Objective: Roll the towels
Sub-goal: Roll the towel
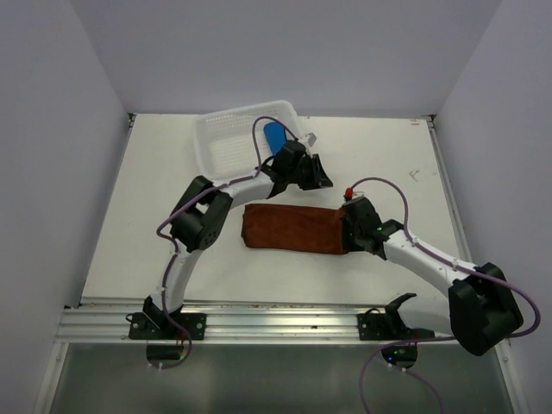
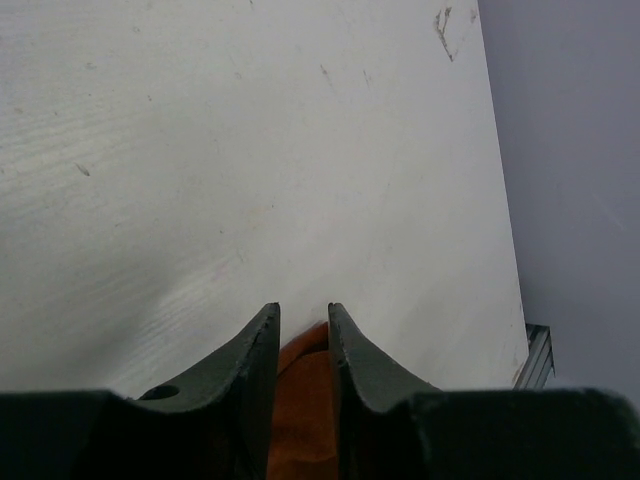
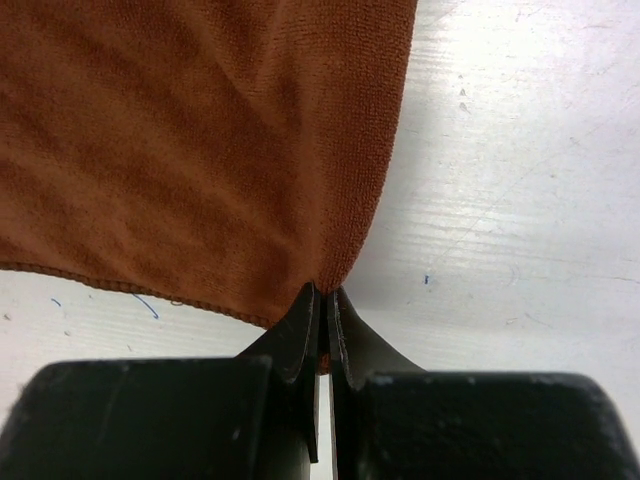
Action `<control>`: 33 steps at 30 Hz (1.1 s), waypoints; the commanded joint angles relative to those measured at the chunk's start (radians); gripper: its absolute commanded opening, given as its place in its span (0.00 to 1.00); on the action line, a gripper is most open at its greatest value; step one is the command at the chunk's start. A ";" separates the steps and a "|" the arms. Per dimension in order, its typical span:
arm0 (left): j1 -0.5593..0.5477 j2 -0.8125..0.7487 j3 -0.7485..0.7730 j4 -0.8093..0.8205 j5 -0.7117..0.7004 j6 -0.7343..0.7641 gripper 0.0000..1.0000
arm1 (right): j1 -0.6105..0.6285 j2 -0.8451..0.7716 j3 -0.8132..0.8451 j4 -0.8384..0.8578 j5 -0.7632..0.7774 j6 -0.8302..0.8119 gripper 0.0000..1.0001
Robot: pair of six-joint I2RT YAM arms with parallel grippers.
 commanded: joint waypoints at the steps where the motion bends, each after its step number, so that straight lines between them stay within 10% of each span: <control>1: -0.024 -0.069 0.030 -0.010 0.020 0.039 0.31 | 0.006 0.017 -0.026 0.083 -0.027 0.070 0.00; 33: -0.205 0.054 0.274 -0.488 -0.230 0.178 0.52 | -0.006 -0.078 -0.177 0.224 -0.025 0.166 0.00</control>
